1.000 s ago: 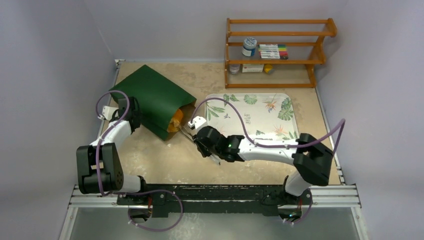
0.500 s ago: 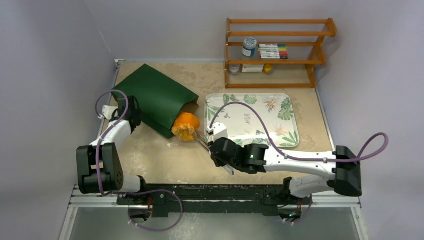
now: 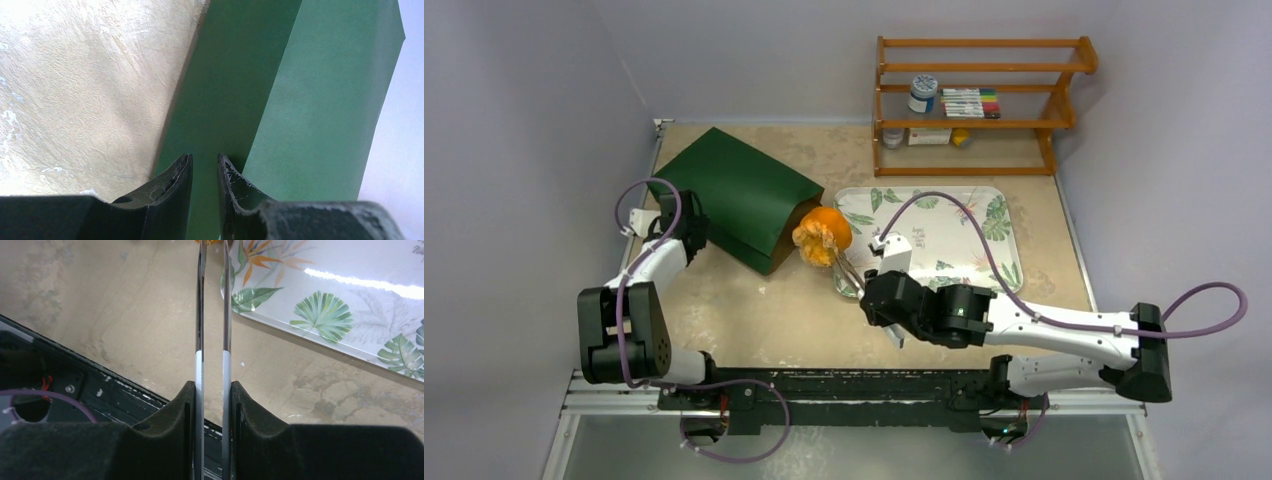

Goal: Take the fake bread out of the paper bag
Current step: Place the fake bread in the container.

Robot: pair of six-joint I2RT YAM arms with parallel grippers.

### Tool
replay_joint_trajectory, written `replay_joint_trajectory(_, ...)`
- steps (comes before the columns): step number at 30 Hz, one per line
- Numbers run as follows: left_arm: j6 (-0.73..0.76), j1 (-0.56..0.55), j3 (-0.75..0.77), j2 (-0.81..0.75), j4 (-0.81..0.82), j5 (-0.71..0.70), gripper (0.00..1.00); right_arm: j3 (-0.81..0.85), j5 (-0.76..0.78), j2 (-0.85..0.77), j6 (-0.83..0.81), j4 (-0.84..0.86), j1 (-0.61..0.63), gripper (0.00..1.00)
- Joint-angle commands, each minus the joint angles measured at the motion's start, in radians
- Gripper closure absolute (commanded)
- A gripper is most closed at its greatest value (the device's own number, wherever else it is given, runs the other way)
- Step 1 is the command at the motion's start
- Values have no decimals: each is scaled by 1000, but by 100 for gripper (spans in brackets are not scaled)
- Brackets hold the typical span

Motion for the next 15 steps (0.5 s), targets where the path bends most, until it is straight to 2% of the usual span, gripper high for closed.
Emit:
replay_joint_trajectory(1, -2, -4, 44, 4, 52, 4, 76, 88, 93, -55, 88, -9, 4, 99)
replay_joint_trajectory(10, 6, -4, 40, 8, 61, 10, 76, 90, 167, -166, 278, -84, 4, 99)
replay_joint_trajectory(15, 16, -4, 33, 4, 65, 11, 76, 91, 256, -164, 417, -118, 1, 100)
